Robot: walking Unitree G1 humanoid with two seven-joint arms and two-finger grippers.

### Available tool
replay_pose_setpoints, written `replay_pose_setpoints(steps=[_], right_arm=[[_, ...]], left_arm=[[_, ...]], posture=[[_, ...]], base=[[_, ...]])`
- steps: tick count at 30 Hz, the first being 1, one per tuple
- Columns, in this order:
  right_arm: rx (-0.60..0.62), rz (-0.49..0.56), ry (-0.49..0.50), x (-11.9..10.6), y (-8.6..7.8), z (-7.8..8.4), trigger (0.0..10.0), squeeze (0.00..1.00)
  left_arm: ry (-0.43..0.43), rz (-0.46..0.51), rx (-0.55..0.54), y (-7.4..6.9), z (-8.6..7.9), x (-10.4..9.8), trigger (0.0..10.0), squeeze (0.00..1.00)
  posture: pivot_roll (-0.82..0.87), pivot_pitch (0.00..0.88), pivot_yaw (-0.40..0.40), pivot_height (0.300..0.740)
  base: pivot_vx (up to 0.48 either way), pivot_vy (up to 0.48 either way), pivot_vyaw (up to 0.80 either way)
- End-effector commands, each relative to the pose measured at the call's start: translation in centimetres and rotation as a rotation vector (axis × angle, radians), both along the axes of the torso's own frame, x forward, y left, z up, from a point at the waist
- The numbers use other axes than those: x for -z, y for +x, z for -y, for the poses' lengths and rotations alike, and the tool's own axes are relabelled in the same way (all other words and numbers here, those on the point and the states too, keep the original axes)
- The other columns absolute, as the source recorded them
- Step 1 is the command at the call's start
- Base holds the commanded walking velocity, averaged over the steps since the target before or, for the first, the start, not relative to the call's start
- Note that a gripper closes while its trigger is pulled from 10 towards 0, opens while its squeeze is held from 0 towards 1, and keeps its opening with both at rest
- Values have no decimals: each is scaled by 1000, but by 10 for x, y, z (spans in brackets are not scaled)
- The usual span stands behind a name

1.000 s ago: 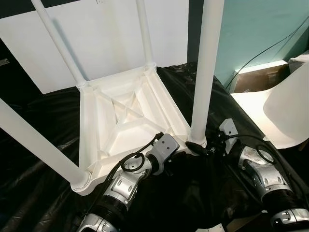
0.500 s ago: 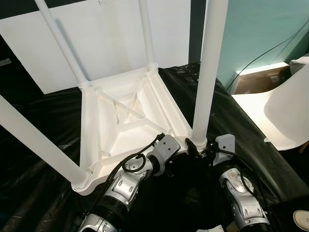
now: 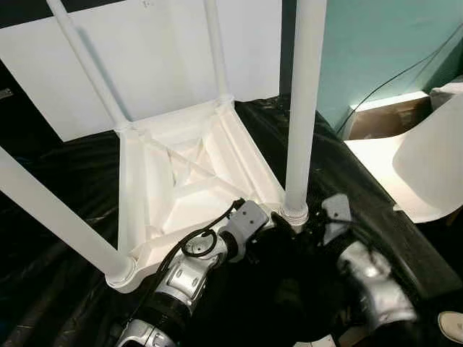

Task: Building children table

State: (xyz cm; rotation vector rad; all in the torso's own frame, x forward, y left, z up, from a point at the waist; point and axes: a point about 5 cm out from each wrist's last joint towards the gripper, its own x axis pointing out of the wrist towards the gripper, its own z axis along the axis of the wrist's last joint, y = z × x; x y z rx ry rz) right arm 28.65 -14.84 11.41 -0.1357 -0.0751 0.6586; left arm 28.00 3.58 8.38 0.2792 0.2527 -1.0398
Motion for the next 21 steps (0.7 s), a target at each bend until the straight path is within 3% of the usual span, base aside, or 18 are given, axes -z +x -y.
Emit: replay_pose_setpoints(steps=[1,8,11,12,14,15,21], right_arm=[[-64,-42,8,5,0,-5,10000,0],[-253,-118,-67,-1,10,-1,10000,0],[-333,-210,-121,10,8,3,9176,0],[-347,-230,-121,13,6,4,3961,0],[-360,-242,-118,14,6,4,3961,0],[-370,-260,-107,15,6,5,0,0],[-334,-264,-30,19,2,-1,0,0]], left_arm=[[104,-137,-4,-12,-10,34,10000,0],[102,-135,-8,-11,-10,33,10000,0],[102,-134,-13,-11,-11,33,10000,0],[103,-134,-14,-11,-12,33,10000,0],[103,-134,-16,-11,-12,33,10000,0],[102,-134,-18,-11,-12,33,10000,0],[103,-137,-19,-12,-13,33,10000,0]], posture=[[-102,0,86,740],[-95,0,85,740],[-85,0,84,740],[-83,0,84,740],[-83,0,85,740],[-83,0,86,740],[-84,0,89,740]], base=[[0,0,0],[0,0,0],[0,0,0],[0,0,0],[0,0,0],[0,0,0],[0,0,0]])
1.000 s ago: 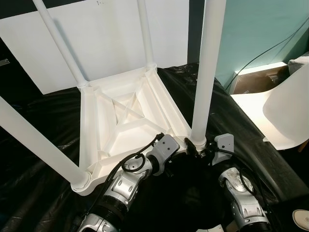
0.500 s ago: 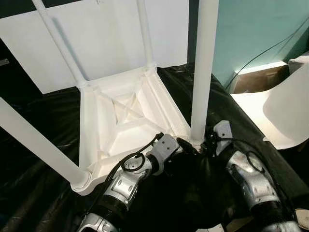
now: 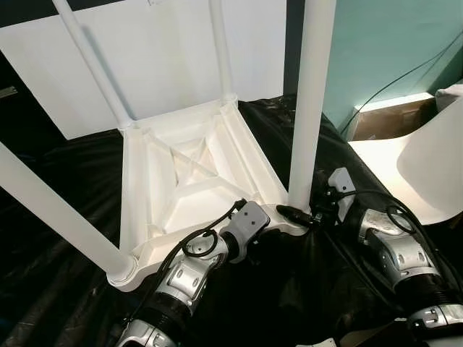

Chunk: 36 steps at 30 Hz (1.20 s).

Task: Building children table

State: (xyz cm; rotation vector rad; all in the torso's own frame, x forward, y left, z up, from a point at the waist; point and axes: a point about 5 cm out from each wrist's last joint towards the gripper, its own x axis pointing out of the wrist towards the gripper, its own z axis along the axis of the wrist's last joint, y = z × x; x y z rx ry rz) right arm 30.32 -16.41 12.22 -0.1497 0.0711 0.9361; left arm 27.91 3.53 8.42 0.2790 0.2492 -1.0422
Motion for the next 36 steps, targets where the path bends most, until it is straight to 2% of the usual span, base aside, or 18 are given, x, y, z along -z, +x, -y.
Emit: replay_pose_setpoints(steps=[1,2,5,7,10,15,18,19,20,21,27,28,29,32,33,34,36], right_arm=[[-61,-127,31,27,-15,-16,0,0],[-37,-118,48,28,-16,-19,0,0],[198,-15,150,25,-20,-32,0,0],[236,4,166,24,-21,-33,0,0],[505,78,204,23,-26,-30,0,0],[596,92,192,26,-27,-26,0,0],[574,84,198,25,-25,-28,0,0],[553,80,202,24,-25,-31,6745,0],[520,75,205,24,-26,-33,6745,0],[499,74,202,23,-26,-36,10000,0],[475,79,199,20,-24,-36,10000,0],[455,92,179,17,-17,-31,10000,1000],[421,96,146,15,-10,-25,10000,890],[399,98,122,13,-5,-21,10000,890],[382,95,101,11,-1,-17,10000,0],[382,95,101,11,-1,-17,10000,0],[231,53,38,10,2,-16,10000,0]], left_arm=[[105,-139,-22,-11,-14,34,10000,0],[106,-139,-20,-11,-14,34,10000,0],[107,-137,-18,-11,-13,34,10000,0],[108,-137,-17,-11,-13,34,10000,0],[106,-139,-13,-11,-12,34,10000,0],[107,-139,-8,-12,-12,34,10000,0],[107,-140,-5,-12,-11,34,10000,0],[107,-140,-4,-12,-11,34,10000,0],[106,-141,-4,-12,-11,33,10000,0],[105,-142,-5,-11,-11,33,10000,0],[103,-142,-8,-11,-10,33,10000,0],[102,-141,-11,-11,-11,33,10000,0],[101,-142,-13,-11,-11,33,10000,0],[100,-142,-15,-10,-10,33,10000,0],[100,-142,-15,-11,-10,33,10000,0],[100,-142,-15,-11,-10,33,10000,0],[101,-140,-15,-10,-11,33,10000,0]], posture=[[-84,0,89,740],[-84,0,89,740],[-89,0,91,740],[-89,0,91,740],[-94,0,94,740],[-97,0,96,740],[-100,0,95,740],[-100,0,95,740],[-99,0,93,740],[-98,0,91,740],[-95,0,88,740],[-94,0,86,740],[-95,0,87,740],[-94,0,86,740],[-93,0,85,740],[-93,0,85,740],[-91,0,85,740]], base=[[0,0,0],[0,0,0],[0,0,0],[0,0,0],[0,0,0],[0,0,0],[0,0,0],[0,0,0],[0,0,0],[0,0,0],[0,0,0],[0,0,0],[0,0,0],[0,0,0],[0,0,0],[0,0,0],[0,0,0]])
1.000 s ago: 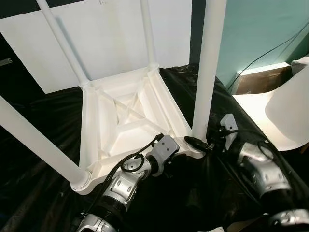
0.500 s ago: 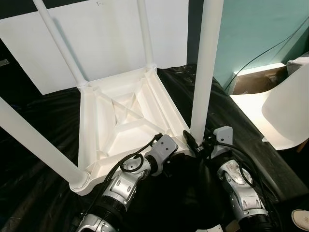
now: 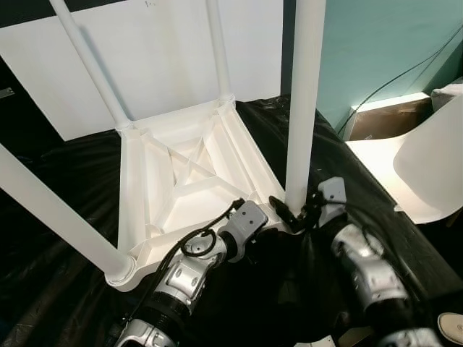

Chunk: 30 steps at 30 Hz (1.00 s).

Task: Building children table

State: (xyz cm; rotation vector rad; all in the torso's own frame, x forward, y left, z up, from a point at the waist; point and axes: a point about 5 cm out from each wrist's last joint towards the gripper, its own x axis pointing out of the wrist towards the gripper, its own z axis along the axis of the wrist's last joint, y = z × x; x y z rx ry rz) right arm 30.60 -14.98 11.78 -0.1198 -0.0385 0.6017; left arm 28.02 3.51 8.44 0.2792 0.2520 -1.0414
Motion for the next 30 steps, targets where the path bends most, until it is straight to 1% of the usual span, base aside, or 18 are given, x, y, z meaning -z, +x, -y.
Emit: replay_pose_setpoints(steps=[1,2,3,4,5,6,7,9,11,17,19,22,24,25,26,27,28,30], right_arm=[[-96,-58,-28,5,-1,-1,10000,0],[-96,-58,-28,5,-1,-1,10000,0],[-139,-70,-40,6,-2,-2,10000,0],[-201,-88,-45,6,-4,-3,6196,0],[-254,-104,-41,7,-7,-5,0,0],[-254,-104,-41,7,-7,-5,0,0],[-305,-115,-39,7,-9,-6,0,0],[-336,-127,-40,7,-11,-6,0,0],[-347,-144,-42,9,-10,-2,0,0],[-316,-153,-17,9,-5,3,0,0],[-261,-148,1,16,-10,-1,0,0],[-231,-141,9,19,-12,-2,0,0],[48,-30,72,22,-19,-4,0,0],[152,12,108,22,-25,-4,0,0],[152,12,108,22,-25,-4,0,0],[225,35,132,21,-29,-5,0,0],[225,35,132,21,-29,-5,0,0],[307,44,156,19,-29,-6,0,0]], left_arm=[[99,-138,-14,-12,-11,33,10000,0],[99,-138,-14,-12,-11,33,10000,0],[99,-138,-14,-12,-11,33,10000,0],[99,-138,-16,-12,-11,33,10000,0],[100,-138,-17,-11,-11,33,10000,0],[100,-138,-17,-11,-11,33,10000,0],[100,-137,-18,-11,-11,33,10000,0],[99,-137,-20,-11,-11,33,10000,0],[99,-139,-21,-12,-12,33,10000,0],[101,-138,-25,-12,-13,34,10000,0],[102,-138,-24,-13,-13,35,10000,0],[102,-138,-24,-13,-13,35,10000,0],[105,-135,-21,-12,-13,34,10000,0],[106,-134,-19,-12,-12,34,10000,0],[106,-134,-19,-12,-12,34,10000,0],[106,-133,-18,-12,-12,34,10000,0],[106,-133,-18,-12,-12,34,10000,0],[107,-133,-17,-12,-12,34,10000,0]], posture=[[-91,0,85,740],[-91,0,85,740],[-91,0,85,740],[-88,0,82,740],[-86,0,82,740],[-86,0,82,740],[-86,0,82,740],[-85,0,84,740],[-83,0,81,740],[-81,0,80,740],[-84,0,76,740],[-84,0,76,740],[-83,0,76,740],[-81,0,76,740],[-81,0,76,740],[-81,0,76,740],[-81,0,76,740],[-84,0,79,740]], base=[[0,0,0],[0,0,0],[0,0,0],[0,0,0],[0,0,0],[0,0,0],[0,0,0],[0,0,0],[0,0,0],[0,0,0],[0,0,0],[0,0,0],[0,0,0],[0,0,0],[0,0,0],[0,0,0],[0,0,0],[0,0,0]])
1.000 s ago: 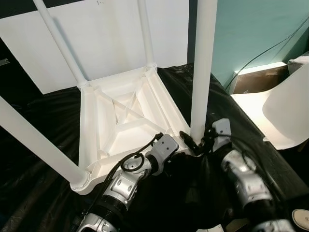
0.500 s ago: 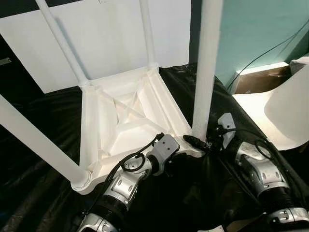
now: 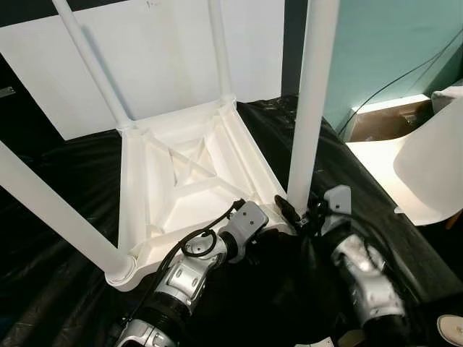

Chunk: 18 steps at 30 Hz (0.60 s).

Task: Building children table

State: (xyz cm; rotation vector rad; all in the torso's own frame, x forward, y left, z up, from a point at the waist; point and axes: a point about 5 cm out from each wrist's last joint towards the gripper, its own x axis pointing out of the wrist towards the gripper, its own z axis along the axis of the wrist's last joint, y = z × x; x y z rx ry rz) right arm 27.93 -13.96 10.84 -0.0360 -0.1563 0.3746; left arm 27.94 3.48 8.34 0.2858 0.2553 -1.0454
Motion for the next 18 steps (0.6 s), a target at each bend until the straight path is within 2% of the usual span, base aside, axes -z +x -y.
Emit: replay_pose_setpoints(steps=[1,3,5,7,8,9,10,12,14,15,16,18], right_arm=[[84,-56,46,10,-3,5,0,0],[154,-62,73,9,3,5,0,0],[150,-67,76,9,5,2,0,0],[89,-78,75,10,4,-6,0,0],[46,-78,71,9,4,-10,9451,0],[20,-76,68,9,3,-12,9451,0],[-25,-71,70,8,2,-15,10000,1000],[-115,-85,54,10,0,-17,10000,1000],[-145,-97,45,11,0,-18,10000,1000],[-202,-103,9,11,1,-15,10000,0],[-202,-103,9,11,1,-15,10000,0],[-318,-86,-71,3,9,-5,10000,0]], left_arm=[[101,-132,-22,-11,-13,33,10000,0],[100,-136,-19,-12,-12,33,10000,0],[100,-137,-18,-12,-12,33,10000,0],[100,-137,-16,-11,-12,33,10000,0],[100,-136,-16,-11,-12,33,10000,0],[99,-136,-16,-11,-12,33,10000,0],[98,-136,-17,-11,-11,33,10000,0],[96,-137,-19,-11,-11,33,10000,0],[95,-137,-20,-11,-11,33,10000,0],[94,-138,-21,-11,-11,33,10000,0],[94,-138,-21,-11,-11,33,10000,0],[94,-137,-23,-10,-11,33,10000,0]], posture=[[-84,0,79,740],[-88,0,81,740],[-89,0,83,740],[-90,0,82,740],[-90,0,79,740],[-90,0,79,740],[-90,0,79,740],[-89,0,77,740],[-89,0,77,740],[-88,0,77,740],[-88,0,77,740],[-89,0,78,740]], base=[[0,0,0],[0,0,0],[0,0,0],[0,0,0],[0,0,0],[0,0,0],[0,0,0],[0,0,0],[0,0,0],[0,0,0],[0,0,0],[0,0,0]])
